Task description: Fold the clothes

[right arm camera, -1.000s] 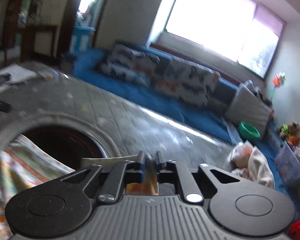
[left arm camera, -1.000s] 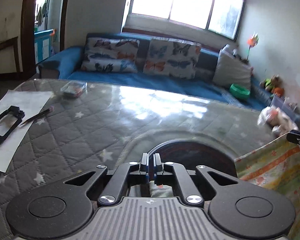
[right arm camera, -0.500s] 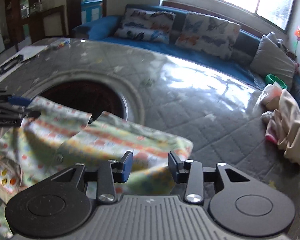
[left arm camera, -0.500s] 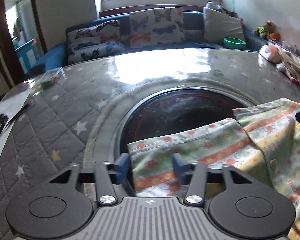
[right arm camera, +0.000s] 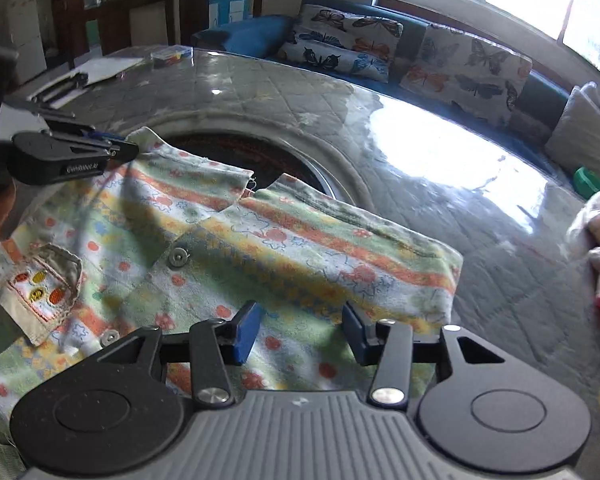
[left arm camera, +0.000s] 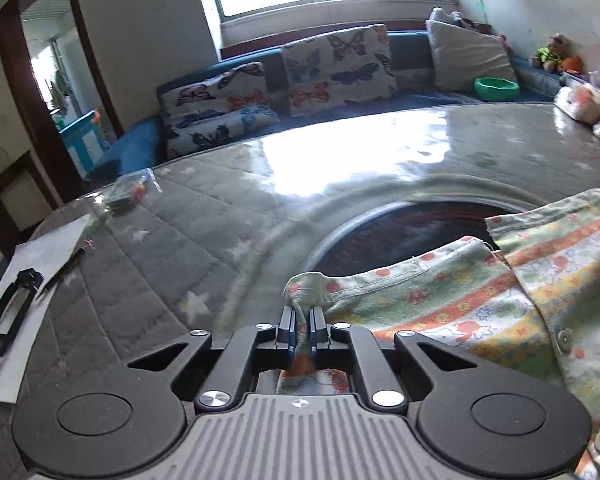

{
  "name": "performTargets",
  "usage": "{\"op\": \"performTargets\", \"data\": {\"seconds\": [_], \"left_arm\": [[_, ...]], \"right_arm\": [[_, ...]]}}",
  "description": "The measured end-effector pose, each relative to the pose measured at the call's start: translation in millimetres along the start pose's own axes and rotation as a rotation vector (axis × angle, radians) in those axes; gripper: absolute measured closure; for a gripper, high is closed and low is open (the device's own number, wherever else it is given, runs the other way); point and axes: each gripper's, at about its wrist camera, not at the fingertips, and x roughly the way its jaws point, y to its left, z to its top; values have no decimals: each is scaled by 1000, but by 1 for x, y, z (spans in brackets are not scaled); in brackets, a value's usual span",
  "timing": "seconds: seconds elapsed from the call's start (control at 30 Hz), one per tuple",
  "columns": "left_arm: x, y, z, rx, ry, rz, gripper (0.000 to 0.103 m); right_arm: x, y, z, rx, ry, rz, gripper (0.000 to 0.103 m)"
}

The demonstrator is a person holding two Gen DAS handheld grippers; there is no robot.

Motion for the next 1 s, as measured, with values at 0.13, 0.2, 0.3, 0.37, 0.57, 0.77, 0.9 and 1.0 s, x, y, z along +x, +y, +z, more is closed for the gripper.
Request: {"op": "performTargets", "data": {"seconds": [0.13, 0.2, 0.3, 0.37, 0.57, 0.77, 0.9, 1.0], "left_arm": [[10, 10, 8, -1, -8, 37, 93], [12, 12, 9, 8, -13, 57, 91], [5, 18, 8, 1, -13, 51, 76], [-7, 28, 3, -27, -15, 30, 73], [-56, 64, -30, -132, -1, 50, 55], [-115, 95, -90, -220, 8, 171, 42], [-152, 120, -139, -326, 27, 265, 42], [-177, 137, -169, -409, 18, 351, 42]], "right_arm": [[18, 0, 18, 72, -30, 25, 54], [22, 2, 23, 75, -36, 21, 53], [24, 2, 28, 78, -37, 17, 53], [13, 4, 19, 61, -31, 24, 53], [-27, 23, -23, -8, -26, 49, 52], [-68, 51, -70, -81, -50, 64, 43], [-91, 62, -97, -94, -99, 44, 17], [-102, 63, -114, -59, -116, 40, 16]]}}
